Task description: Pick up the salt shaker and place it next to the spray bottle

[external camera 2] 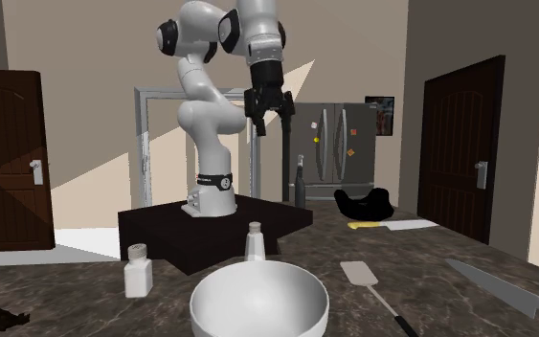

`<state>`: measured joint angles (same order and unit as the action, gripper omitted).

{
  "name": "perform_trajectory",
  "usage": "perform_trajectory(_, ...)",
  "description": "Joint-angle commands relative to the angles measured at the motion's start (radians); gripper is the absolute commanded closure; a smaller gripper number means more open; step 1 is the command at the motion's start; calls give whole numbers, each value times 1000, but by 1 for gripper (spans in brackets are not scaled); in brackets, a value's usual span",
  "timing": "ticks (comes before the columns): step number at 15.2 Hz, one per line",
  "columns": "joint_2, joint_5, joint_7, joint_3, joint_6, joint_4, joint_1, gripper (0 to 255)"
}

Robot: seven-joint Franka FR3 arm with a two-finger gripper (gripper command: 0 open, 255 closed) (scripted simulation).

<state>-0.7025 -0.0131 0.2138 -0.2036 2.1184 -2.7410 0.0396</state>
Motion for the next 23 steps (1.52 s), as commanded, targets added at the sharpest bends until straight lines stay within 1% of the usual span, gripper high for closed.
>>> perform_trajectory(1,43,-12,31,-23,66,-35,6,0)
perform_trajectory(7,231,-36,138,-107,271,-92,16,0)
perform_trajectory(11,395,-19,228,-171,416,-101,2,0)
perform_trajectory(14,529,34,317,-220,518,-92,-25,0)
perform_trajectory(18,606,112,372,-232,592,-96,-58,0)
perform_trajectory(21,669,200,433,-235,645,-94,-86,0)
perform_trajectory(22,682,220,447,-233,654,-93,-90,0)
perform_trajectory(23,682,220,448,-232,654,-93,-89,0)
